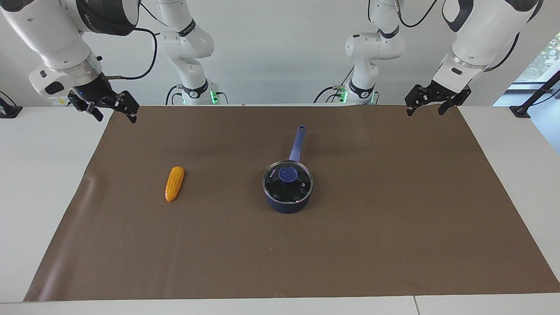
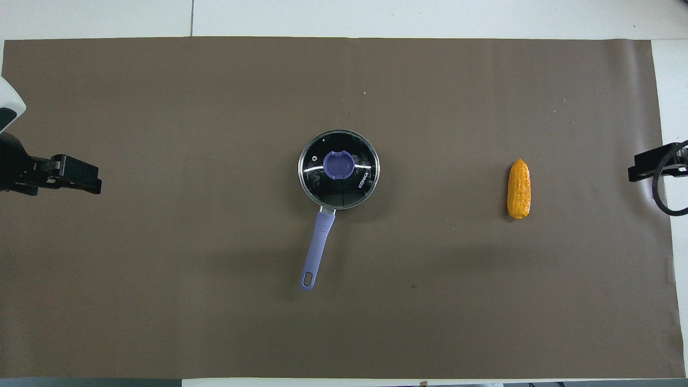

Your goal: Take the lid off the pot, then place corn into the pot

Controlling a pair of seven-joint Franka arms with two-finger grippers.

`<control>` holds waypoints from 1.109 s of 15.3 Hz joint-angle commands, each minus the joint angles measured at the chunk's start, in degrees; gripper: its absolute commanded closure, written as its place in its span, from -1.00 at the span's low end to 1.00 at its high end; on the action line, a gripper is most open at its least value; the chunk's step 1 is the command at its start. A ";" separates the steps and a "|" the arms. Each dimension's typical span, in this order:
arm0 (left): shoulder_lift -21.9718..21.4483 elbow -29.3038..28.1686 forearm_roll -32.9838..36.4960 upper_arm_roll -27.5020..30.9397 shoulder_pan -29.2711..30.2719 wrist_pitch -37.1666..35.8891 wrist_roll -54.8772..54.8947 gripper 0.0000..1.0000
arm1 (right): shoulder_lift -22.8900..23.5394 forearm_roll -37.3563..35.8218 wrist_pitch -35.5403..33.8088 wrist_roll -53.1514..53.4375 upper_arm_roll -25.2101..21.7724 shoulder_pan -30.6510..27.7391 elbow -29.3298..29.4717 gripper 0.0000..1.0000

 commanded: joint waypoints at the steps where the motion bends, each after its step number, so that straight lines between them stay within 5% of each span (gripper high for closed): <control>1: -0.17 -0.03 -0.56 -0.49 0.43 -0.39 -0.43 -1.00 | -0.79 0.64 -0.24 -1.54 0.01 -0.18 -0.52 -1.00; 6: -0.26 -0.38 -0.65 -0.49 0.43 -0.22 -0.16 -1.00 | -1.40 0.64 0.28 -1.36 0.01 -0.18 -1.92 -1.00; 12: 0.79 -0.12 -2.57 -0.58 -1.76 4.51 -1.56 -1.00 | -4.92 2.93 15.99 -3.04 0.09 5.07 -15.80 -1.00; 15: 7.28 4.34 -4.87 -0.58 -7.99 5.93 -7.79 -1.00 | 0.34 2.93 20.93 1.27 0.09 6.85 -18.01 -1.00; 17: 17.09 13.37 -4.78 -0.40 -14.30 5.84 -15.58 -1.00 | 2.98 2.93 26.97 0.83 0.09 6.85 -22.29 -1.00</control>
